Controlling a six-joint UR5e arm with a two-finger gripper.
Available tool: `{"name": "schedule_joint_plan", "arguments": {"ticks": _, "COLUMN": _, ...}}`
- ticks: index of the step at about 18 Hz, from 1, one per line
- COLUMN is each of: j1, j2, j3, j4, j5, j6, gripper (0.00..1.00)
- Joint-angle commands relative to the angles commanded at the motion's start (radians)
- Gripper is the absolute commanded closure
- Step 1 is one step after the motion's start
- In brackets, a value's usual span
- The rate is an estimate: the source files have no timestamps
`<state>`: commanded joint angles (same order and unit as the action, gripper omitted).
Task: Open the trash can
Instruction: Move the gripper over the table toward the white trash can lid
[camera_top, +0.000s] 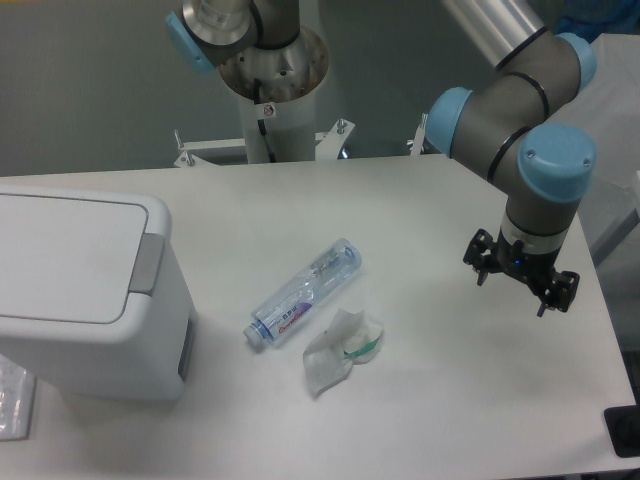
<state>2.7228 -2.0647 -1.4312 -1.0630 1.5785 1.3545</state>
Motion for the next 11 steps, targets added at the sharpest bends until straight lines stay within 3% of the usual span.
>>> {"name": "schedule_joint_plan", "arguments": {"ticks": 7, "j1": -0.003, "j2": 0.005, "j3": -0.021, "j4": 0.0, "j5": -0.061, "j6": 0.006, "gripper": 0.0}}
{"name": "schedule_joint_plan", "arguments": {"ticks": 9, "j1": 0.003, "j2": 0.008, "j3": -0.057, "j4": 0.002, "j5": -0.121, "j6": -0.005, "gripper": 0.0}}
{"name": "schedule_joint_plan", "arguments": {"ticks": 11, "j1": 0.011, "j2": 0.05, "j3": -0.103, "j4": 0.009, "j5": -0.19, "j6": -0.027, "gripper": 0.0}}
